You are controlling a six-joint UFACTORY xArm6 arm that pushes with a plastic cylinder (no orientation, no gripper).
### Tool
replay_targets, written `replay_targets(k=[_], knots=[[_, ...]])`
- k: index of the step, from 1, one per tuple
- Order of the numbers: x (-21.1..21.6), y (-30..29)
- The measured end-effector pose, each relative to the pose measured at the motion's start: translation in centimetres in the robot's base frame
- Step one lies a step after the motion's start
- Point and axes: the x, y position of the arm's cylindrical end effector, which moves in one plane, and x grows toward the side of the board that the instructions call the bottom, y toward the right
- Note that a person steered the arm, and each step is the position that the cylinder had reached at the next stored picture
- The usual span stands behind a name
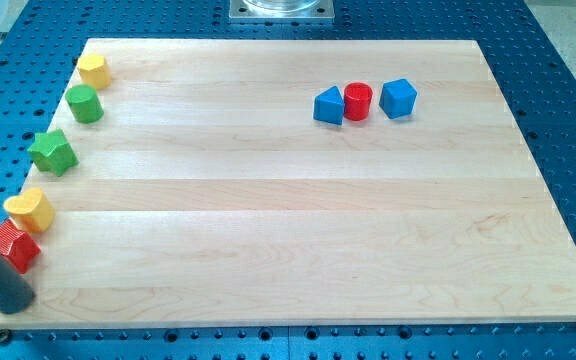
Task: Keep your hand to the right of the blue cube
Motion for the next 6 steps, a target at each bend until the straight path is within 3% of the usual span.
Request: replay_targets(k=[1,3,4,5,6], knots=[[-4.4,5.4],[-13.2,34.2],[-19.5,44.9],[-25.3,47.8],[-28.6,41.6]])
